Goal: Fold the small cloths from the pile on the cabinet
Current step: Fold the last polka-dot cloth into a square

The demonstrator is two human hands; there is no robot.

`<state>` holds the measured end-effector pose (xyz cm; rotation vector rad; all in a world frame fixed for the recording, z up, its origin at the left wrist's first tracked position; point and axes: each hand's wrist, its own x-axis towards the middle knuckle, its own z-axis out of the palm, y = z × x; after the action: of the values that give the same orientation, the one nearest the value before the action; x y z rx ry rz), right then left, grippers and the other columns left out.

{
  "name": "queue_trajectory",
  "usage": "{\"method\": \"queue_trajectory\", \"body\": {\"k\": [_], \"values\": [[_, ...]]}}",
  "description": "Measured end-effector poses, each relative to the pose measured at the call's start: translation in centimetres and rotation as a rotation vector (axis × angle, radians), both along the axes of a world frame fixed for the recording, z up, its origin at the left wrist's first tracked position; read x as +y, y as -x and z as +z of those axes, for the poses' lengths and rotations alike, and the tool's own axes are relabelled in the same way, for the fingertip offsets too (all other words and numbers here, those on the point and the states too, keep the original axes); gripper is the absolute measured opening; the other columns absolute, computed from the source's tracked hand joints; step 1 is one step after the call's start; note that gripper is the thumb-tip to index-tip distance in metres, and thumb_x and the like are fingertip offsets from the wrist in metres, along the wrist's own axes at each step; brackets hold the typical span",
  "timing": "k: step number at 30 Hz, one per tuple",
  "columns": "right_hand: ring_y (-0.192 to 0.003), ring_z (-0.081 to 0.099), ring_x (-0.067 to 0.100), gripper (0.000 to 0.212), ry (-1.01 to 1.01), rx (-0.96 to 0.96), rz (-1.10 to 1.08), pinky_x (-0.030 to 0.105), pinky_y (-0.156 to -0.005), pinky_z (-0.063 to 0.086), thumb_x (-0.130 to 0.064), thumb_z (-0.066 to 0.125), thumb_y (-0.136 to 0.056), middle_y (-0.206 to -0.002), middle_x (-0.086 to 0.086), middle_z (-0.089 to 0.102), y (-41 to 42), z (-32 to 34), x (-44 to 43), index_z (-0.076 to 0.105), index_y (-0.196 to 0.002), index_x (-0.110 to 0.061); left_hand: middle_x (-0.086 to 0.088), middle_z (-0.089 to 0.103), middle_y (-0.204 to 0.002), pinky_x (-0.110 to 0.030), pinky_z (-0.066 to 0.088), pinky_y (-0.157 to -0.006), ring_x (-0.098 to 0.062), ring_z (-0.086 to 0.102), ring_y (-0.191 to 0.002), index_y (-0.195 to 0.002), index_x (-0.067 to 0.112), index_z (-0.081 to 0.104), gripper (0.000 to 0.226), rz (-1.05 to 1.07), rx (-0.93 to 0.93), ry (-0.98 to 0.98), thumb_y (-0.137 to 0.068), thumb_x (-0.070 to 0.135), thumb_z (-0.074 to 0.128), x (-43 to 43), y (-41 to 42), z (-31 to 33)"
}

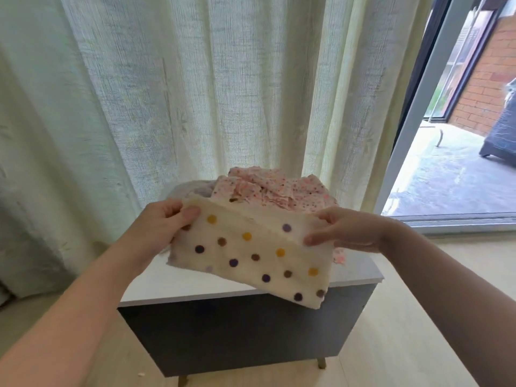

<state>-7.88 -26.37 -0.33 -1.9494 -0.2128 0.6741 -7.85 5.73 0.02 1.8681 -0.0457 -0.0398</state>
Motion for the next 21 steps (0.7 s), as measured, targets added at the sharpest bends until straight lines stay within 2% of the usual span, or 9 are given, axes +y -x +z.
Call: {"method": "queue_trajectory", "body": {"k": [2,5,8,10,12,14,15,17,21], "values": [[-0.103,0.07,0.026,0.026,-0.069,-0.031,-0.086,0.039,-0.088,0.057,-0.011,0.063,-0.092,-0.113,0.012,0.071,-0.2,-0.9,0.1,0.062,-0.118,-0.005,0.002,0.074,-0.081,-0.026,0.053,-0.067,-0.014,0.067,-0.073,-0.093,0.021,0.072,0.012,0.014,0.021,-0.007,-0.094,0.016,0.06,0.1,-0.4,-1.1],[-0.089,0.071,0.022,0.014,0.169,-0.315,-0.255,0.044,-0.086,0.058,-0.017,0.066,-0.091,-0.098,0.006,0.072,-0.7,-3.1,0.9,0.064,-0.105,-0.015,-0.006,0.066,-0.076,-0.031,0.047,-0.064,-0.018,0.059,-0.068,-0.082,0.021,0.066,0.018,0.024,0.026,-0.34,-0.094,0.011,0.057,-0.1,-1.5,-3.9],[-0.089,0.062,0.005,0.019,0.402,-0.658,-0.296,0.033,-0.087,0.056,-0.023,0.068,-0.089,-0.098,-0.011,0.064,-0.6,-5.1,1.4,0.059,-0.105,-0.028,0.0,0.055,-0.065,-0.028,0.037,-0.057,-0.014,0.047,-0.058,-0.071,0.017,0.054,0.021,0.048,-0.075,-0.635,-0.092,0.011,0.053,-0.3,-1.7,-6.1],[-0.094,0.058,0.006,0.02,0.449,-0.779,-0.231,0.027,-0.089,0.049,-0.023,0.068,-0.088,-0.104,-0.012,0.061,-0.2,-5.8,1.2,0.063,-0.108,-0.027,0.006,0.059,-0.08,-0.027,0.042,-0.065,-0.012,0.054,-0.07,-0.089,0.021,0.062,0.011,0.053,-0.158,-0.688,-0.088,0.012,0.056,0.3,-1.8,-6.6],[-0.096,0.054,0.007,0.021,0.544,-0.815,-0.117,0.025,-0.09,0.044,-0.026,0.068,-0.089,-0.107,-0.011,0.059,0.1,-6.2,1.1,0.066,-0.11,-0.026,0.005,0.058,-0.106,-0.033,0.047,-0.084,-0.017,0.056,-0.097,-0.113,0.022,0.062,0.033,0.031,-0.308,-0.822,-0.082,0.011,0.065,0.8,-1.9,-7.0],[-0.095,0.055,0.006,0.025,0.606,-0.769,-0.01,0.025,-0.091,0.045,-0.029,0.068,-0.089,-0.106,-0.011,0.06,0.1,-6.3,1.2,0.066,-0.114,-0.026,0.002,0.057,-0.118,-0.043,0.045,-0.093,-0.024,0.053,-0.112,-0.12,0.023,0.059,0.046,-0.065,-0.476,-0.995,-0.077,0.014,0.072,1.2,-2.1,-7.5],[-0.093,0.055,0.005,0.026,0.62,-0.745,0.021,0.024,-0.09,0.046,-0.03,0.068,-0.089,-0.104,-0.012,0.06,-0.1,-6.2,1.4,0.065,-0.114,-0.027,0.003,0.058,-0.119,-0.045,0.043,-0.095,-0.024,0.053,-0.114,-0.121,0.026,0.058,0.046,-0.121,-0.497,-1.045,-0.078,0.018,0.072,1.2,-2.1,-7.4],[-0.087,0.054,0.004,0.027,0.663,-0.712,0.053,0.023,-0.083,0.044,-0.035,0.069,-0.087,-0.097,-0.015,0.059,-0.6,-5.8,1.5,0.063,-0.113,-0.031,0.009,0.057,-0.115,-0.039,0.037,-0.099,-0.017,0.053,-0.111,-0.124,0.029,0.057,0.038,-0.185,-0.448,-1.055,-0.087,0.023,0.065,1.1,-2.1,-7.2],[-0.074,0.049,0.004,0.012,0.752,-0.593,0.131,0.019,-0.066,0.035,-0.036,0.07,-0.086,-0.082,-0.015,0.056,-1.9,-4.6,2.0,0.059,-0.09,-0.033,0.012,0.05,-0.096,-0.028,0.037,-0.085,-0.008,0.048,-0.089,-0.116,0.03,0.061,0.025,-0.257,-0.362,-0.979,-0.092,0.026,0.06,1.3,-2.9,-6.6]]}}
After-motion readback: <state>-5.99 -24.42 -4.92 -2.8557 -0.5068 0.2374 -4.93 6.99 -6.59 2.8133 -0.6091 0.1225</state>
